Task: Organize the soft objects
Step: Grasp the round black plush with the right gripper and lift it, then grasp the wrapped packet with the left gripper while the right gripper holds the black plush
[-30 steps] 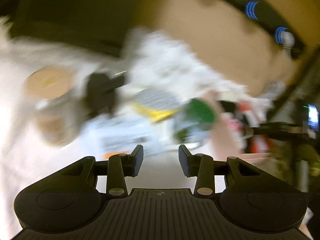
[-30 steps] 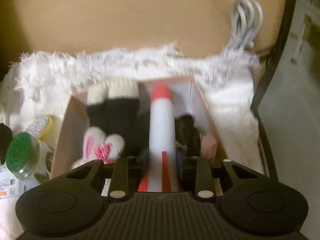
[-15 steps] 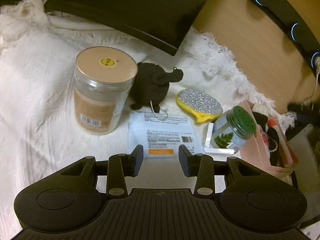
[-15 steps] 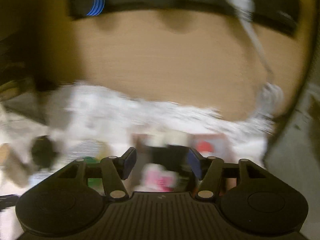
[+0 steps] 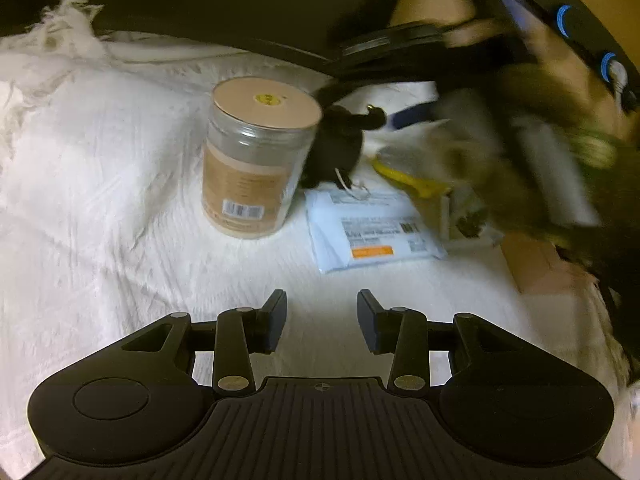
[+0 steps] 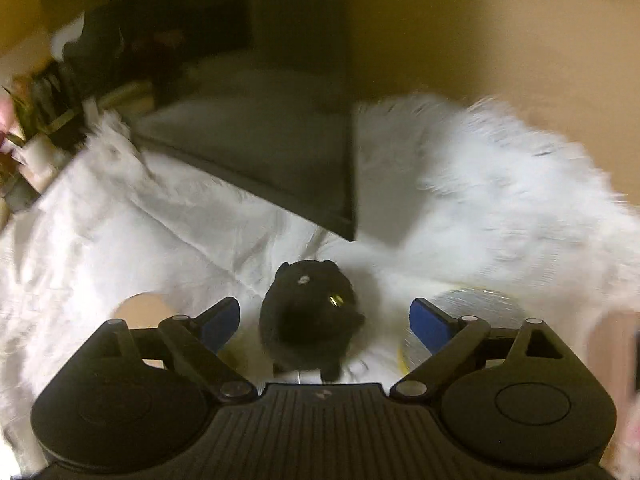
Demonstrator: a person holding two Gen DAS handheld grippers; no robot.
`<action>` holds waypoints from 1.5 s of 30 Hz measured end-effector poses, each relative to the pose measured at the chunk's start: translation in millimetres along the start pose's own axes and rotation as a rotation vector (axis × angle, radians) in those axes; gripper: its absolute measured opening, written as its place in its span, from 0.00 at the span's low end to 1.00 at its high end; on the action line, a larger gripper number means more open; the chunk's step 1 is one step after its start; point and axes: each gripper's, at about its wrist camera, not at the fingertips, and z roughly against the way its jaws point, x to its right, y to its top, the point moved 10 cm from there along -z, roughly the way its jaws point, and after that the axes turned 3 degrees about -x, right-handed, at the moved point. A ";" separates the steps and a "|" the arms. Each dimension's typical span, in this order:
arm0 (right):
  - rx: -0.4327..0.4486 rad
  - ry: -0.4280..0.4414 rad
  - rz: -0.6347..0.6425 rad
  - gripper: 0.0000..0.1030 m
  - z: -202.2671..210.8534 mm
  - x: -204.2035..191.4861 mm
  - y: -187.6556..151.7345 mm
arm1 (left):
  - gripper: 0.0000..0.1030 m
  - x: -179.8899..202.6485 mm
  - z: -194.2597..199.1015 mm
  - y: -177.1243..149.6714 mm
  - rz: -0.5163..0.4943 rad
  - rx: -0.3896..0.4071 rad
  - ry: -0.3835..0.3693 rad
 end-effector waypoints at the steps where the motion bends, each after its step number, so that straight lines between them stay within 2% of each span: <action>1: -0.024 -0.001 -0.006 0.90 -15.0 -1.8 -0.9 | 0.41 1.8 0.4 -0.2 -0.021 -0.003 -0.012; 3: -0.077 0.015 -0.043 0.89 -37.3 -2.9 -6.0 | 0.41 7.1 -0.8 0.5 -0.072 -0.008 -0.030; 5: -0.102 0.099 -0.120 0.73 -44.3 -3.1 -11.8 | 0.41 13.7 -5.8 3.3 -0.121 -0.014 -0.037; 6: -0.106 0.135 -0.139 0.57 -42.6 -3.4 -13.5 | 0.41 17.5 -9.5 5.0 -0.147 -0.017 -0.035; 9: -0.050 0.118 -0.124 0.57 -12.3 5.0 -14.6 | 0.41 31.1 -20.6 10.9 -0.230 -0.020 -0.031; 14: 0.117 0.072 -0.089 0.57 87.0 31.6 -24.8 | 0.41 51.7 -41.9 37.4 -0.324 -0.006 -0.006; 17: 0.187 0.028 -0.079 0.57 146.6 51.3 -58.6 | 0.41 64.4 -58.4 62.7 -0.340 0.002 -0.011; 20: 0.202 -0.019 -0.093 0.58 175.9 64.4 -104.1 | 0.41 80.1 -81.4 83.3 -0.353 -0.027 -0.022; 23: 0.163 -0.099 -0.110 0.58 178.2 74.2 -158.5 | 0.41 83.2 -106.3 100.1 -0.344 -0.064 0.007; 26: 0.086 -0.122 -0.176 0.58 162.5 88.0 -204.4 | 0.40 72.4 -134.7 108.3 -0.298 -0.114 0.050; 28: 0.049 -0.148 -0.209 0.58 149.4 96.2 -228.6 | 0.39 66.0 -148.4 105.9 -0.238 -0.165 0.038; 30: 0.052 -0.167 -0.209 0.59 143.6 97.6 -244.4 | 0.39 63.9 -149.0 104.1 -0.190 -0.168 0.021; 33: 0.091 -0.149 -0.211 0.59 151.9 96.7 -250.4 | 0.39 63.8 -142.1 92.6 -0.135 -0.207 -0.032; 39: 0.117 -0.103 -0.263 0.63 146.1 109.6 -248.6 | 0.40 64.0 -108.9 46.9 -0.126 -0.243 -0.089; 42: 0.120 -0.105 -0.241 0.70 143.3 110.4 -248.2 | 0.39 64.1 -87.1 27.6 -0.194 -0.213 -0.079; 45: 0.111 -0.121 -0.207 0.79 138.0 109.8 -248.8 | 0.39 66.9 -56.0 16.0 -0.338 -0.134 -0.043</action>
